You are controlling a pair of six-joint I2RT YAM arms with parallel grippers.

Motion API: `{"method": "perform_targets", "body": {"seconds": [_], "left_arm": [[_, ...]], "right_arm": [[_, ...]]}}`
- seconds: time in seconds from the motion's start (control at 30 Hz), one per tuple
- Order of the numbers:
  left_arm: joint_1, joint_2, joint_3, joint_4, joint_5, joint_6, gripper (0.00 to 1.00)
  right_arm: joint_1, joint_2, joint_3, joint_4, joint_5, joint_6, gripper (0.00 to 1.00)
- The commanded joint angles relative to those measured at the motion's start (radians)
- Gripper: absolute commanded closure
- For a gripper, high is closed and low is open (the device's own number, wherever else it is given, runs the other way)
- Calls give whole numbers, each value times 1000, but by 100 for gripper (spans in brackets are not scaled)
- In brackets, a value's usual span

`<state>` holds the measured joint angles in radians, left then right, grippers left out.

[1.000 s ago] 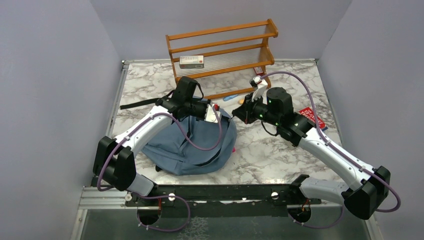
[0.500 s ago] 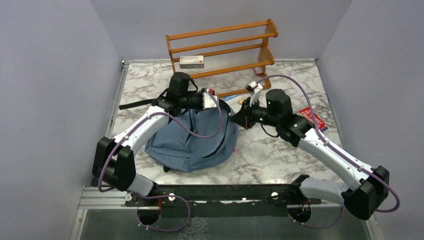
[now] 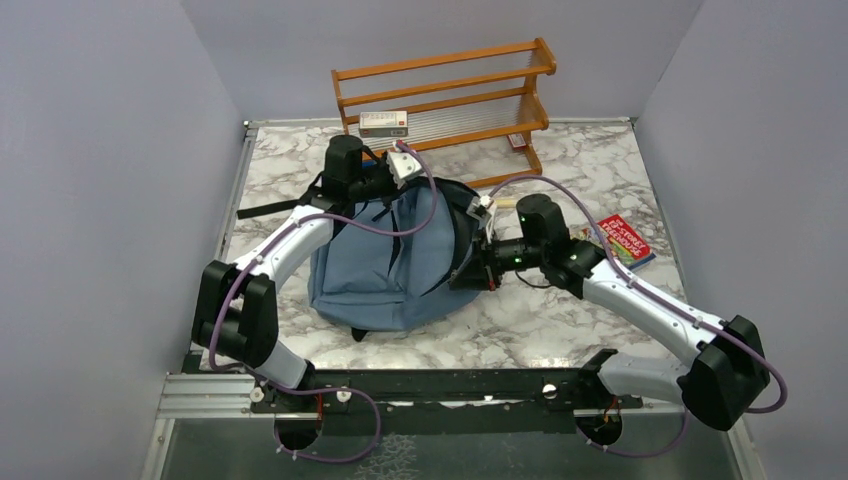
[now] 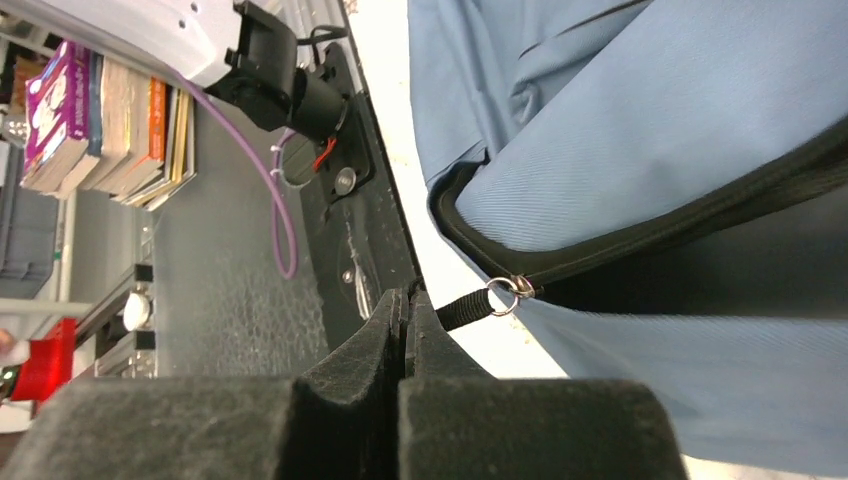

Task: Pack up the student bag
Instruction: Unzip the student bag at the center of the board.

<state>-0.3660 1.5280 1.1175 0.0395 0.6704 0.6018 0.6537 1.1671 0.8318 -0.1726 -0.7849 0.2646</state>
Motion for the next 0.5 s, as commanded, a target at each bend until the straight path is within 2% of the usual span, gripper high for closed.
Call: {"method": "perform_targets", "body": {"seconds": [0.0,0.3,0.47], "left_arm": [[45,12,-6,184,-127,-137,100],[73,32,-18,277,-265,-284,100],[104,58,-3,298,-317,-385,100]], "right_arm": [[18,41,-9,-15,-166,-17,99],[80,135,-5,73,-213,-7,99],[112,180,-11,200,-152,63,99]]}}
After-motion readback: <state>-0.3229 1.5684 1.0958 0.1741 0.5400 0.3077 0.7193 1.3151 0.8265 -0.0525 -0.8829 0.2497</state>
